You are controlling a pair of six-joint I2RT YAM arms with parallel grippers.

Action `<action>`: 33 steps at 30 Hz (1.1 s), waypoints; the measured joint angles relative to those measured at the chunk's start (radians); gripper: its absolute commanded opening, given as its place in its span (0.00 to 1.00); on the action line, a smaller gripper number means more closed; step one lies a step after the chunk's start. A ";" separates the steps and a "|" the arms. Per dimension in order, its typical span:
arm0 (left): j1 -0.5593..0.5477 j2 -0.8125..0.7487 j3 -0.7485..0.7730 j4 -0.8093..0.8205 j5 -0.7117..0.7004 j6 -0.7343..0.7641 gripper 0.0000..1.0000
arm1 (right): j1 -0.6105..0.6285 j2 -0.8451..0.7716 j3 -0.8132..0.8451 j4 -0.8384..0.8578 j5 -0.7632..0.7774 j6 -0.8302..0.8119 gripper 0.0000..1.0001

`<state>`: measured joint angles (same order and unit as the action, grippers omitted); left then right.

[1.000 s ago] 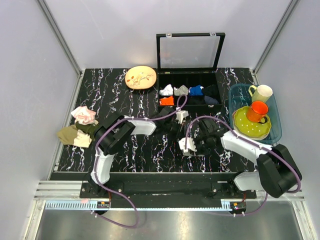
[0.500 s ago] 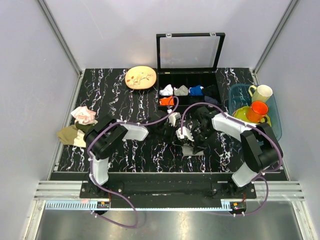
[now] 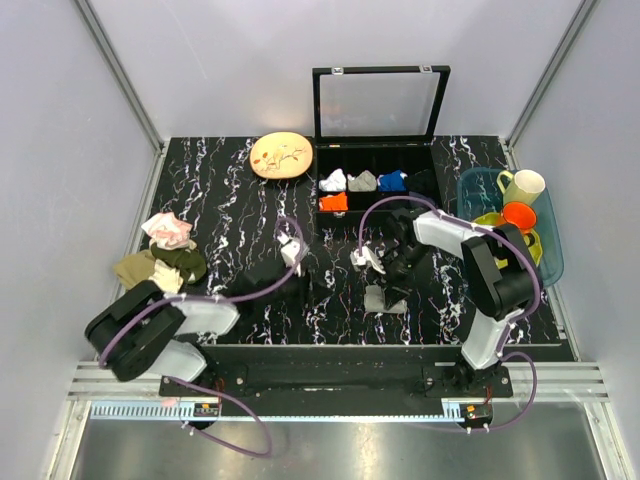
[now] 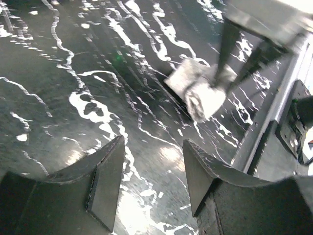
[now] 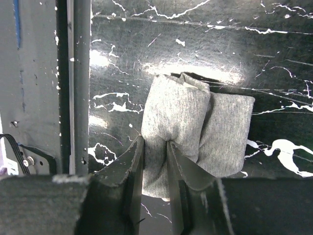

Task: Roll the underwear
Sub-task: Roll the underwear to the center of the board.

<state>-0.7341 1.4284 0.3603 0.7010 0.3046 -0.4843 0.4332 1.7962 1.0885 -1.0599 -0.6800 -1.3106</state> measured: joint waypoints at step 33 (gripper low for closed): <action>-0.489 0.324 0.454 -0.417 -0.379 0.979 0.57 | -0.081 0.181 0.135 -0.142 -0.093 0.104 0.28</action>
<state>-1.2228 1.7523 0.8143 0.2844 -0.0742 0.4946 0.3519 1.9774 1.2236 -1.2022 -0.7731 -1.2068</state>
